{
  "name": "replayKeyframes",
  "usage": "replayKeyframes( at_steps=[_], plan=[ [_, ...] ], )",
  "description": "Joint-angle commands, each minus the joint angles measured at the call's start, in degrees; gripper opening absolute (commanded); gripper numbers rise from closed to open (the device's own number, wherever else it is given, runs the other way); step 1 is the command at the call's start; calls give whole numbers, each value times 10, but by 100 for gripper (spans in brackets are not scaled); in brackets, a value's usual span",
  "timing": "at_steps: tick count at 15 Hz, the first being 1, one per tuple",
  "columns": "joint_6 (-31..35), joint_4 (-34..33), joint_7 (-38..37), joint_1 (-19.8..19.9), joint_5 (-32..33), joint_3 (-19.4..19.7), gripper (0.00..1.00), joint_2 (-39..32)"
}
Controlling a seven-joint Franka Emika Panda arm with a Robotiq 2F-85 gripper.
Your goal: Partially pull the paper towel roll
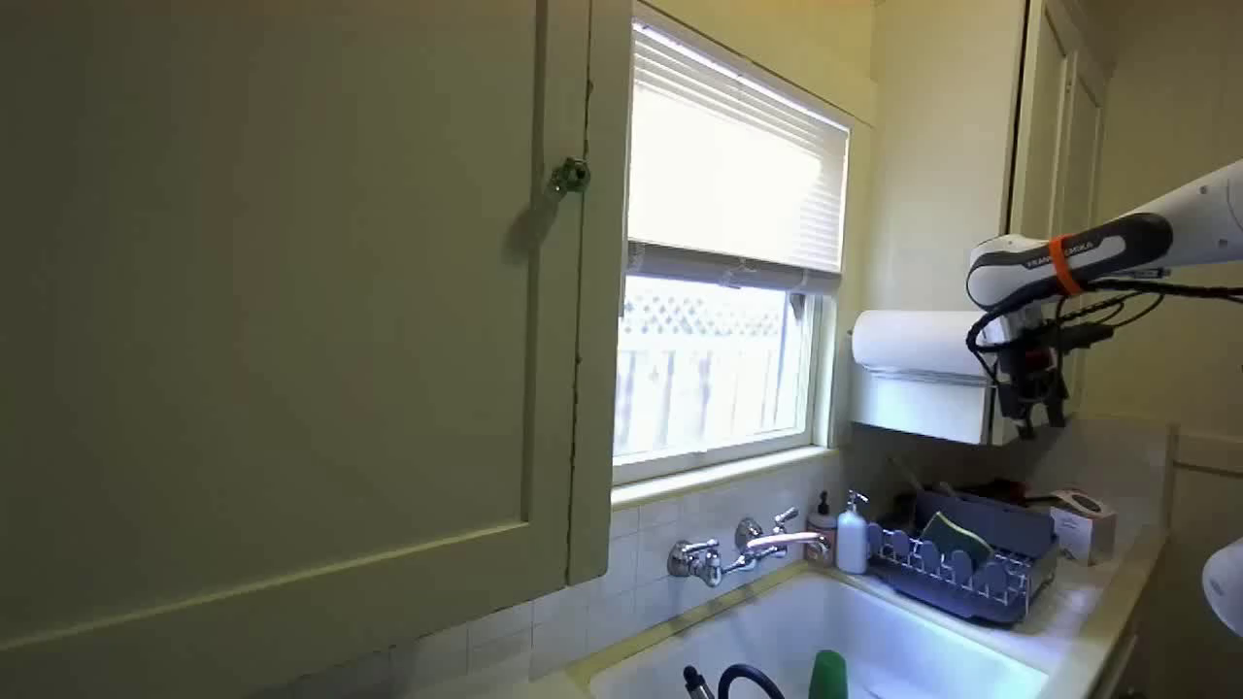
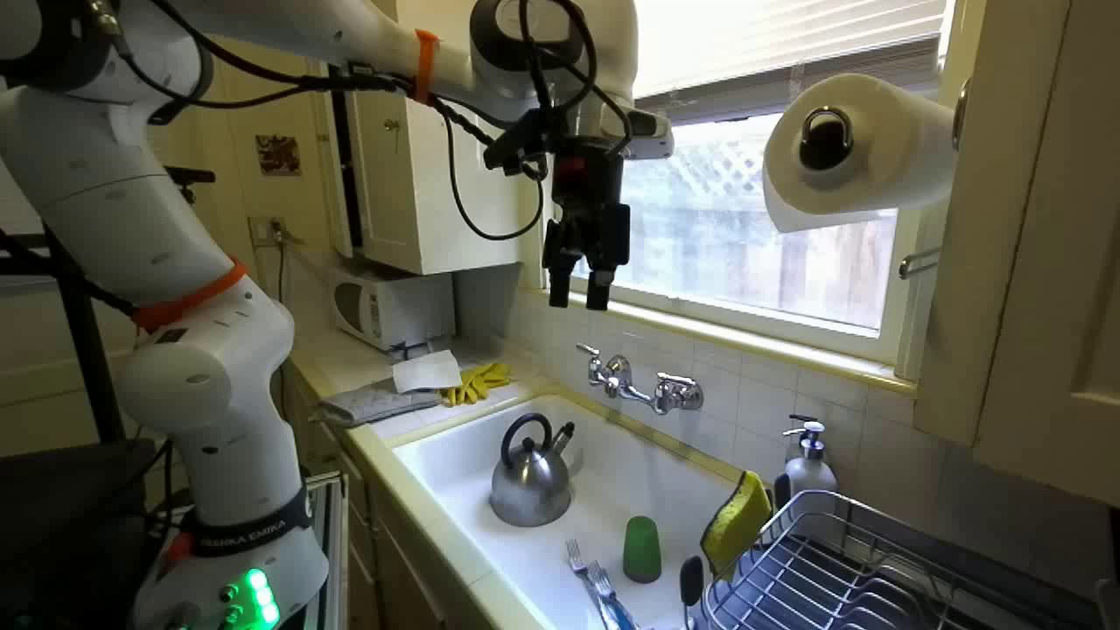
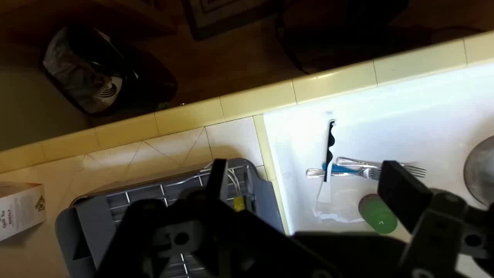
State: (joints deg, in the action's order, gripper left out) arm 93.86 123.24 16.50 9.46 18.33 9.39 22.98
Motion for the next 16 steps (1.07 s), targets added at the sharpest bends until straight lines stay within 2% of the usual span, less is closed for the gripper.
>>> replayKeyframes(
  at_steps=[1, 4, 13, 16],
  plan=[
    [-2, -2, -2, -8, 2, 6, 100, 0],
    [13, -1, -1, -10, 0, 7, 100, 0],
    [251, 20, -2, 0, 12, 20, 100, 14],
    [310, 27, 0, 5, 9, 27, 100, 24]
  ],
)
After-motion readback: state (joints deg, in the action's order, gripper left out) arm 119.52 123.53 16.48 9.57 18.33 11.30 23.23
